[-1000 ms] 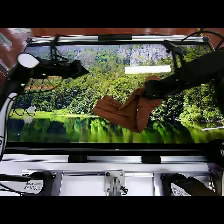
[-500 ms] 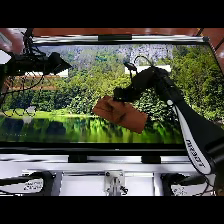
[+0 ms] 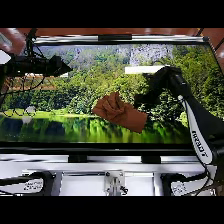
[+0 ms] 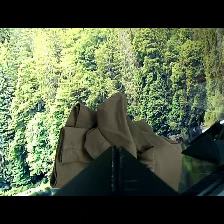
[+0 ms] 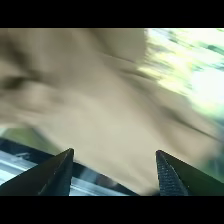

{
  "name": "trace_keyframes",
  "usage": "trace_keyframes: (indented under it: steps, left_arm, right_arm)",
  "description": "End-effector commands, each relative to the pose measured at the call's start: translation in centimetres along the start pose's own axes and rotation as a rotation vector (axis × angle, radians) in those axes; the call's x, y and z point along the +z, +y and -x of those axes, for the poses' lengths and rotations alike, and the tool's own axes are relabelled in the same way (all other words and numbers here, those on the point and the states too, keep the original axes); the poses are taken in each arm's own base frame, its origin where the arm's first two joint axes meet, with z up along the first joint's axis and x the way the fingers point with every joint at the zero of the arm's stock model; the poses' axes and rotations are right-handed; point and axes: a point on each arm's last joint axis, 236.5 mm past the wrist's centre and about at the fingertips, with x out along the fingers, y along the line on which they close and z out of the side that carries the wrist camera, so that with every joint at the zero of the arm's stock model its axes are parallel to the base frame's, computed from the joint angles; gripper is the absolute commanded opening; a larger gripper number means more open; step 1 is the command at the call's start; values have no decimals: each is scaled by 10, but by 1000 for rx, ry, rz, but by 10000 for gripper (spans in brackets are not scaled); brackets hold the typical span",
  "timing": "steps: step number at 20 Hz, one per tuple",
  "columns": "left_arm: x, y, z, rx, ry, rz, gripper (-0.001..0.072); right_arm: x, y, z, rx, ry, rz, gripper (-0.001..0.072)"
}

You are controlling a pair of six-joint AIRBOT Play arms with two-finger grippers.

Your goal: Fold the shirts.

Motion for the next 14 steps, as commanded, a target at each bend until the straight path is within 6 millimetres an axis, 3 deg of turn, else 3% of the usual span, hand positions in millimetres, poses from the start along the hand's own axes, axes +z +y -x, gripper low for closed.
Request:
trace_keyframes:
  steps: [1,4,7,10,11,12,14]
  left_arm:
    - [-8,-2,0,-8,34,-4,32]
    - [-11,-3,0,-12,48,-19,33]
    - [-12,-3,0,-12,50,-19,33]
    - [-12,-3,0,-12,50,-18,33]
    - [-12,-3,0,-12,50,-18,33]
    - [-12,-3,0,-12,50,-18,33]
    - [-12,-3,0,-12,50,-19,33]
  right_arm:
    - [-51,-60,-7,-12,162,-209,628]
    - [-74,-36,-53,183,181,-266,628]
    - [-53,-25,-77,248,59,-333,628]
    - [-27,-13,-78,285,-44,-343,624]
    - [-20,-1,-77,322,-73,-326,434]
    - [-11,11,-72,370,-105,-319,58]
    - [12,48,-36,511,-193,-171,70]
